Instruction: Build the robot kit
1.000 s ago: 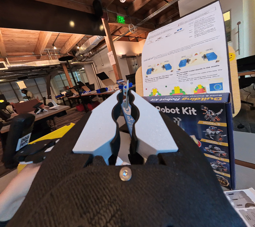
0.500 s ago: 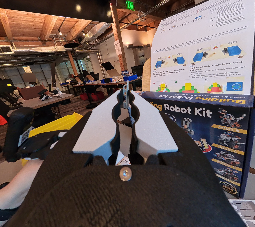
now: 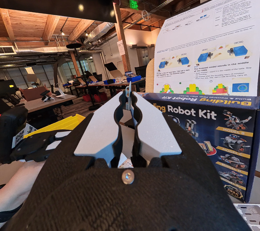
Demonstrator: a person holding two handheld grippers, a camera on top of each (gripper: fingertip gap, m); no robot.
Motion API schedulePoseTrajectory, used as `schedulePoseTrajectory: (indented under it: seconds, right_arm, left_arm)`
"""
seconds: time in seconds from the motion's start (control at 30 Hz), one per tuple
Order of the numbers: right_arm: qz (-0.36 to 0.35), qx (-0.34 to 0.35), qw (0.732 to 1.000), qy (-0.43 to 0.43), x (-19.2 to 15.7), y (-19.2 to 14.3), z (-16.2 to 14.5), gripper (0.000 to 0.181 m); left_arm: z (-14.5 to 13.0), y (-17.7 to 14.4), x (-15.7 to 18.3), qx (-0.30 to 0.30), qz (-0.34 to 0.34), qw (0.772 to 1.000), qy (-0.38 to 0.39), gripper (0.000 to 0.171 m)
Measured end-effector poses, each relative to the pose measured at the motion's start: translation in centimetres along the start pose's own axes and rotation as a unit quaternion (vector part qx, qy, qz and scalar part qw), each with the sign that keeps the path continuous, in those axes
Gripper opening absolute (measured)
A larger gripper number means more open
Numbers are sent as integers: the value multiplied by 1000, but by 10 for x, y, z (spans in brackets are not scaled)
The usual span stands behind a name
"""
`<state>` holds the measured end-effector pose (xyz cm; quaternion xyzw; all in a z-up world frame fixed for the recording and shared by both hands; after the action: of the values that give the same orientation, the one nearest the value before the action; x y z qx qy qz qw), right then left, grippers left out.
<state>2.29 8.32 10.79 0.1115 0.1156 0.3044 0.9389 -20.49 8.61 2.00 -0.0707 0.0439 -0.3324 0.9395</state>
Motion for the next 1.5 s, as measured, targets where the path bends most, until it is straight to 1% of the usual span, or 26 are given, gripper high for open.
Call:
schedulePoseTrajectory:
  seconds: [0.2, 0.3, 0.4, 0.5, 0.57, 0.63, 0.7, 0.77, 0.8, 0.87, 0.9, 0.97, 1.0, 1.07, 1.1, 1.2, 1.3, 1.37, 1.43, 1.5]
  right_arm:
    - [6, -8, 1000, 8, -1, 3, -5, 5]
    - [8, -12, 1000, 7, -1, 4, -7, 5]
    - [9, -14, 1000, 10, 0, 5, -7, 5]
    - [10, -12, 1000, 15, 1, 4, -7, 5]
    - [11, -11, 1000, 20, 2, 4, -6, 5]
    - [13, -11, 1000, 22, 2, 3, -6, 5]
    - [14, -10, 1000, 23, 2, 3, -5, 5]
    - [16, -8, 1000, 23, 2, 3, -4, 5]
    - [17, -7, 1000, 23, 1, 2, -3, 5]
    - [18, -5, 1000, 23, 1, 2, -2, 5]
    - [19, -4, 1000, 23, 1, 2, -2, 5]
    - [22, -3, 999, 26, 0, 2, -1, 5]
    - [23, -4, 999, 27, 0, 2, -1, 5]
    - [27, -3, 999, 26, -1, 1, 0, 5]
    - [29, -2, 999, 26, -2, 1, 1, 5]
    - [33, 3, 999, 23, -4, -1, 6, 5]
    - [45, 5, 999, 24, -7, -1, 7, 5]
    - [57, 8, 998, 27, -9, 0, 6, 5]
    - [63, 3, 997, 34, -9, 3, 2, 5]
    - [60, 0, 998, 35, -11, 5, -2, 5]
  left_arm:
    - [-3, 2, -2, -10, -42, 998, -52, 5]
    - [-1, 2, 0, 6, -78, 994, -73, 5]
    - [-2, 3, 0, 0, -80, 994, -79, 5]
    - [0, 1, 0, 7, -84, 993, -84, 5]
    - [4, 0, 2, 18, -110, 989, -101, 5]
    - [12, -5, 8, 47, -159, 980, -106, 5]
    - [19, -11, 11, 58, -175, 977, -110, 5]
    - [26, -17, 14, 79, -217, 964, -133, 5]
    - [29, -21, 15, 88, -252, 952, -151, 5]
    - [37, -28, 17, 101, -336, 917, -191, 5]
    - [40, -31, 17, 104, -368, 899, -212, 5]
    - [44, -36, 16, 116, -406, 875, -238, 4]
    - [45, -37, 15, 122, -410, 870, -244, 4]
    - [44, -36, 13, 125, -403, 872, -247, 4]
    - [43, -35, 12, 124, -390, 880, -242, 5]
    - [41, -35, 7, 127, -326, 914, -204, 4]
    - [40, -38, 2, 120, -234, 955, -134, 5]
    - [37, -38, 0, 106, -168, 977, -72, 5]
    - [31, -35, -1, 87, -93, 992, -17, 5]
    - [26, -30, -2, 71, -37, 996, 27, 5]
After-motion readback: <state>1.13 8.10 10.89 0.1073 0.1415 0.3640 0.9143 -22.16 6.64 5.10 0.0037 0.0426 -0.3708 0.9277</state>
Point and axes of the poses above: each gripper's, where its closed fingertips meet, y out along the fingers, z out of its top, x = y × z across the jaws, the point moved 8 cm from there along -y, back along the fingers, and after that the axes turned 3 degrees about -y, right-handed, at the moved point
